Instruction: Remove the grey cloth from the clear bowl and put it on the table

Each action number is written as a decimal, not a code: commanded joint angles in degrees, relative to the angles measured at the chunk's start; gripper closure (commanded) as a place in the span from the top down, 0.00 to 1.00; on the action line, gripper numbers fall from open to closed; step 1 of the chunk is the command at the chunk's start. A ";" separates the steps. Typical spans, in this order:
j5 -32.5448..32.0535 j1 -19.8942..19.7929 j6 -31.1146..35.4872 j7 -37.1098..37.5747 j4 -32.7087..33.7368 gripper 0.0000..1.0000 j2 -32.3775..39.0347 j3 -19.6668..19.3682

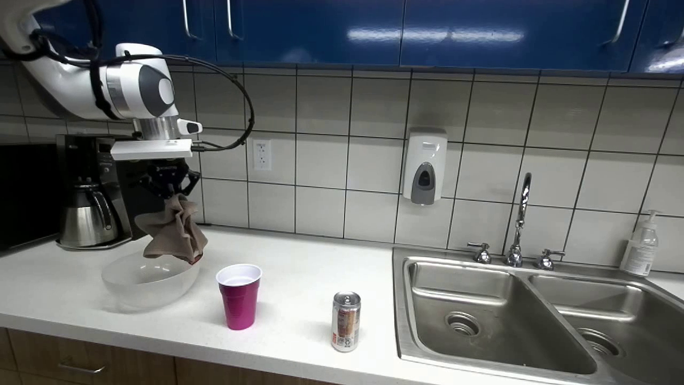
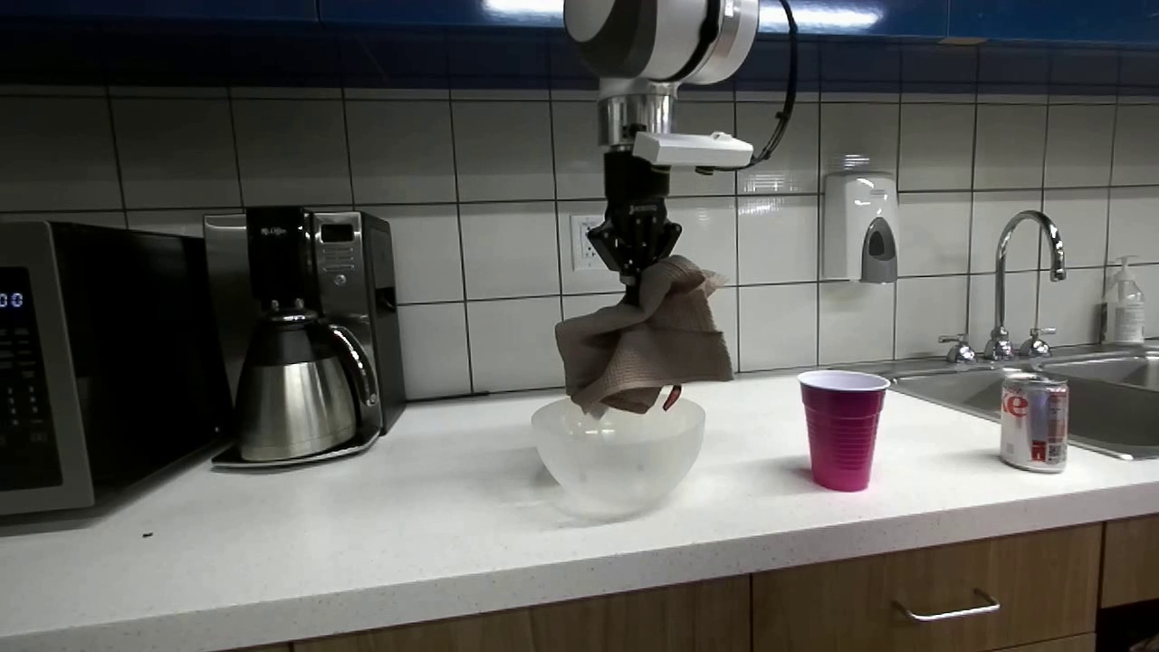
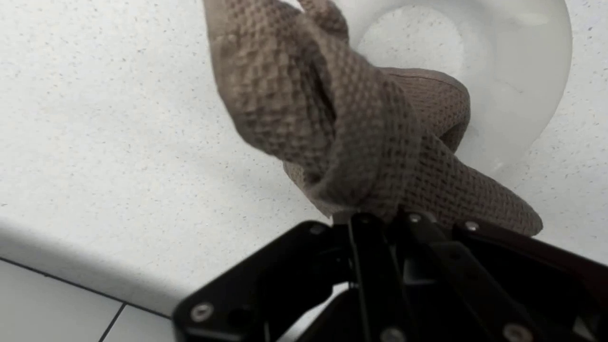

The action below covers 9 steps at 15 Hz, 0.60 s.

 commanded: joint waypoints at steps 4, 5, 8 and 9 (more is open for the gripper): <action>-5.67 -1.28 1.95 5.87 -4.53 0.01 -5.68 -2.22; -6.19 -1.59 2.30 6.48 -4.84 0.01 -6.23 -2.57; -7.22 -2.79 3.28 8.04 -5.62 0.01 -7.81 -3.77; -7.61 -3.22 3.65 8.38 -5.85 0.01 -8.25 -4.15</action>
